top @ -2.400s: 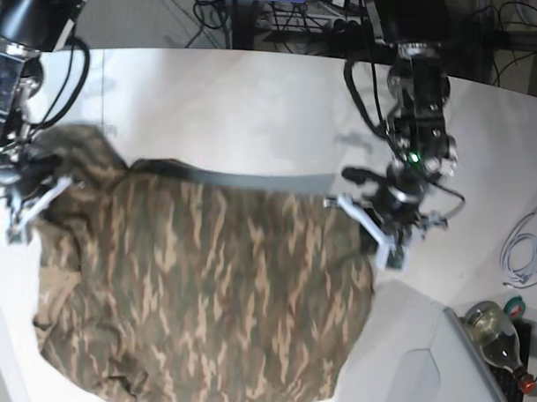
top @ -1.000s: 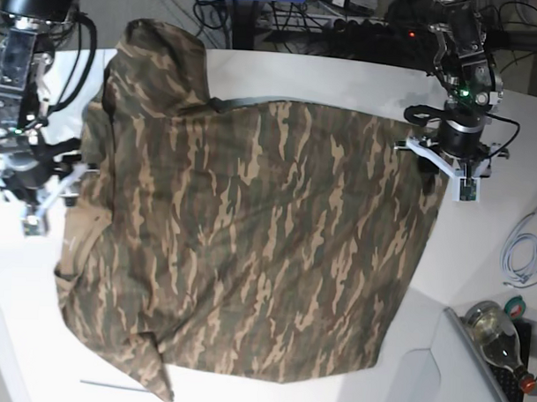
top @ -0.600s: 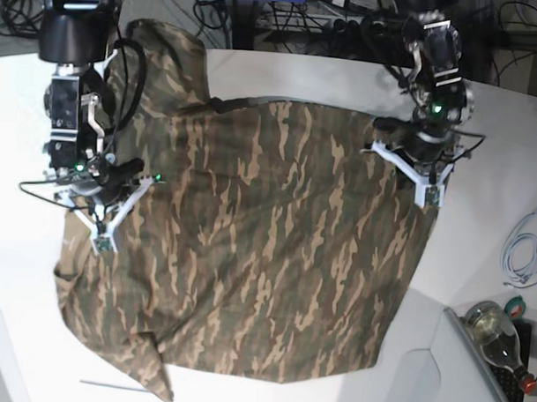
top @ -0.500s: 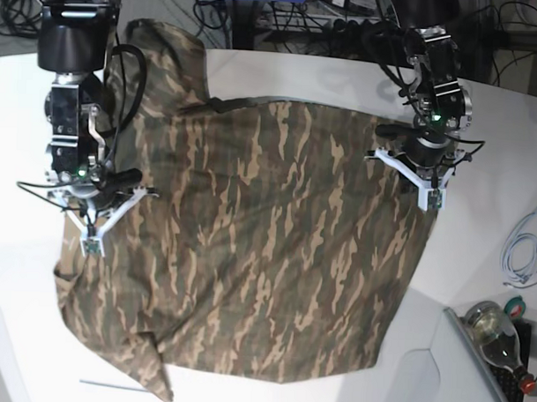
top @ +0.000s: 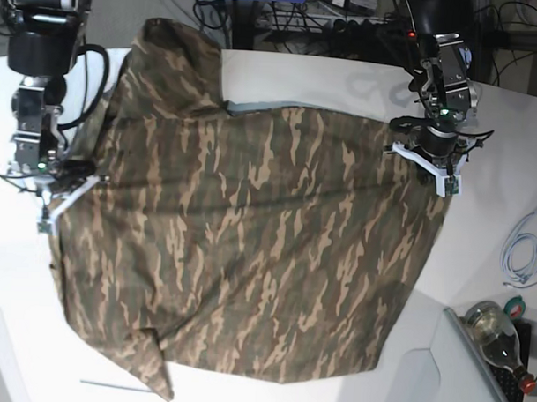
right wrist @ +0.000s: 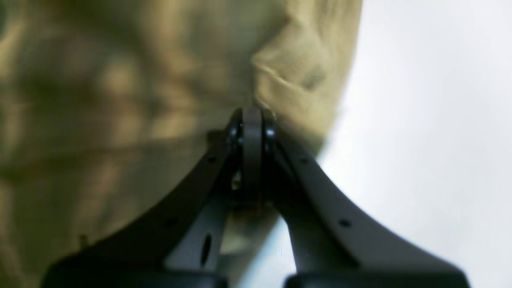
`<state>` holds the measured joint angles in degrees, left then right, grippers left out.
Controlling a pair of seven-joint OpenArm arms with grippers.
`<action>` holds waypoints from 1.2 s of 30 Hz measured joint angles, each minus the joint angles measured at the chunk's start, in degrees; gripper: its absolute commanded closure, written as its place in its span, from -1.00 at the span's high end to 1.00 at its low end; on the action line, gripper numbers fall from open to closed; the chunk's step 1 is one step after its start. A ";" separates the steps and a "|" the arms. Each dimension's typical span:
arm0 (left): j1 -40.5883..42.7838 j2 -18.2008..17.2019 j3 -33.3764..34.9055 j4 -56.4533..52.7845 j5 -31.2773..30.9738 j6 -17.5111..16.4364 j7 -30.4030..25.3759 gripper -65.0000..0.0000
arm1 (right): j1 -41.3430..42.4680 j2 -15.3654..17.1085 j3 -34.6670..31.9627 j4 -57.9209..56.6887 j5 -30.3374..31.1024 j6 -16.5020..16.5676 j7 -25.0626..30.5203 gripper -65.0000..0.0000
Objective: Layout the t-shirt on the table in an organized manner, then fold the t-shirt properly
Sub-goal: 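Pull the shirt edge outward with both grippers to smooth it, then release the shirt and regrasp its edge with both grippers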
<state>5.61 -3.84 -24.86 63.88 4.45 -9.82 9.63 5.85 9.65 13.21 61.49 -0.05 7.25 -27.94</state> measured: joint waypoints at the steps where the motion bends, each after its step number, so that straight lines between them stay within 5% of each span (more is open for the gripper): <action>1: 0.00 0.00 -0.09 0.00 0.00 0.00 0.00 -1.00 | 0.02 1.05 0.55 -0.44 0.02 -0.02 0.33 -0.98; 11: 2.40 2.01 -0.22 7.56 1.60 0.90 6.80 -1.00 | -2.91 4.92 7.19 4.46 -0.50 -3.28 -0.57 -0.98; 16: 4.94 2.82 -0.07 15.15 1.73 0.87 6.80 -1.00 | -8.66 -1.97 3.48 21.14 -0.17 -1.44 -7.72 -0.98; 20: 4.09 2.64 -0.59 14.56 1.55 0.87 6.23 -1.00 | -10.19 -5.14 -0.26 19.45 0.87 -0.15 -8.22 -0.98; 36: 8.35 2.12 -0.55 17.07 1.46 0.87 6.45 -1.00 | -12.46 -0.70 11.82 17.70 0.00 -0.52 -8.74 -0.98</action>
<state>13.96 -1.72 -25.41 80.95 5.91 -8.95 16.08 -6.61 8.95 25.04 79.20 -0.05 6.72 -36.69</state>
